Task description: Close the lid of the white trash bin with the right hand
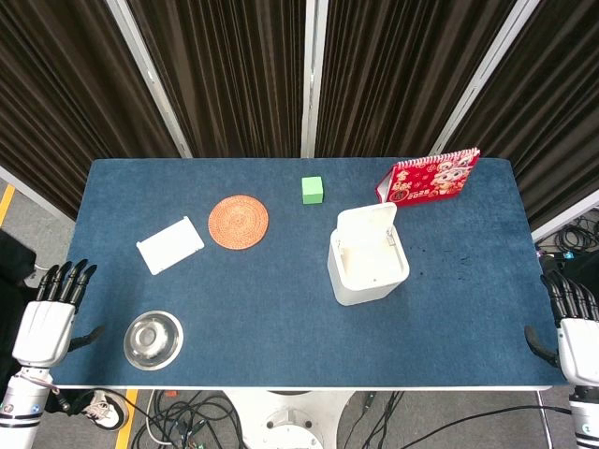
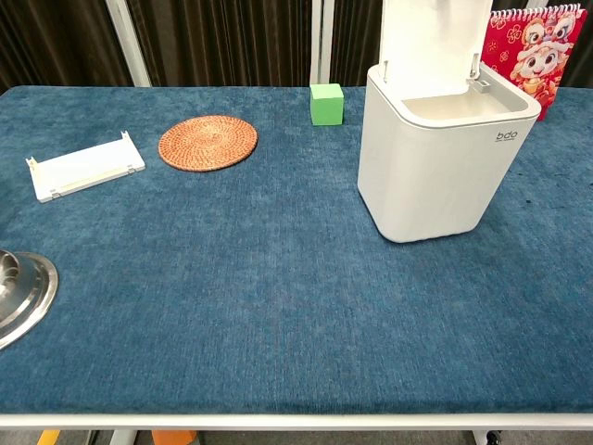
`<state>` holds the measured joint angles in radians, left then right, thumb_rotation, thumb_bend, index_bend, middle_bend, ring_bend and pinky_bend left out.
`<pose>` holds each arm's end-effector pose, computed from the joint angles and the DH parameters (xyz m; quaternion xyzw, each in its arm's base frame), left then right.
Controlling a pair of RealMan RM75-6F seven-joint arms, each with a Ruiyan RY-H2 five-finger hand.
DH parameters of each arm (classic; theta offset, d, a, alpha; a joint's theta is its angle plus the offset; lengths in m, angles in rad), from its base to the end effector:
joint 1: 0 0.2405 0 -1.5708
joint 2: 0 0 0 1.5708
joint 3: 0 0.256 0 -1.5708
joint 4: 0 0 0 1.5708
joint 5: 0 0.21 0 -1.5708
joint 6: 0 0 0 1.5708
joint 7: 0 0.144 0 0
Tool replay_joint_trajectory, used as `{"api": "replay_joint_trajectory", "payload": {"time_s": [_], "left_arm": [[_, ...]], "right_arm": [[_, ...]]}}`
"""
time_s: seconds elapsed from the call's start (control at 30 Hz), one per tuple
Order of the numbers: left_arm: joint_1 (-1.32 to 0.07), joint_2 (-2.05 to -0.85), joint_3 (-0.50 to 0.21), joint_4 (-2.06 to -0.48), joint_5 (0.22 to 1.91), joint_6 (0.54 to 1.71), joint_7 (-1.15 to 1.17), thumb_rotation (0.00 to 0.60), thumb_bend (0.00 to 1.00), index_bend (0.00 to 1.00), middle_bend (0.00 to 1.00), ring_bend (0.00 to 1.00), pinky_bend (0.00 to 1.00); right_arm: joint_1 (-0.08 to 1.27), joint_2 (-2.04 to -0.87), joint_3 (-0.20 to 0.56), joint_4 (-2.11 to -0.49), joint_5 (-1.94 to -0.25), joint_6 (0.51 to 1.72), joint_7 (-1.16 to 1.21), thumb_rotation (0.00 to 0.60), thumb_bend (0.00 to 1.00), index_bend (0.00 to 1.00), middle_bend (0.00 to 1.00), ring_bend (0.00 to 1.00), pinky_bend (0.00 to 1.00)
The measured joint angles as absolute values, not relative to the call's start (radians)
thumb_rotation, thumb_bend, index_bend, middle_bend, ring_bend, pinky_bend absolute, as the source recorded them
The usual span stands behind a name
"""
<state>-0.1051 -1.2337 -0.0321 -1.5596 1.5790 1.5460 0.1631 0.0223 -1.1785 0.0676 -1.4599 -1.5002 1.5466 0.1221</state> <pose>-0.2943 0.1826 0.1285 -0.6284 -0.3209 -0.3925 0.5899 -0.3409 -0.1652 0.1657 0.5573 -0.3897 0.4046 0.6114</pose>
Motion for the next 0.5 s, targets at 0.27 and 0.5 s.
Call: {"api": "replay_joint_trajectory", "payload": {"time_s": [0.27, 0.5], "left_arm": [[-0.109, -1.237, -0.032, -1.556, 1.574, 1.534, 0.162, 0.600, 0.00, 0.07, 0.06, 0.00, 0.08], [-0.111, -1.237, -0.032, -1.569, 1.575, 1.531, 0.178, 0.600, 0.00, 0.07, 0.06, 0.00, 0.08]], "right_arm": [[0.027, -1.186, 0.068, -1.465, -1.519, 1.553, 0.122, 0.600, 0.26, 0.00, 0.00, 0.00, 0.00], [0.032, -1.180, 0.068, -1.476, -1.529, 1.552, 0.117, 0.600, 0.26, 0.00, 0.00, 0.00, 0.00]]}}
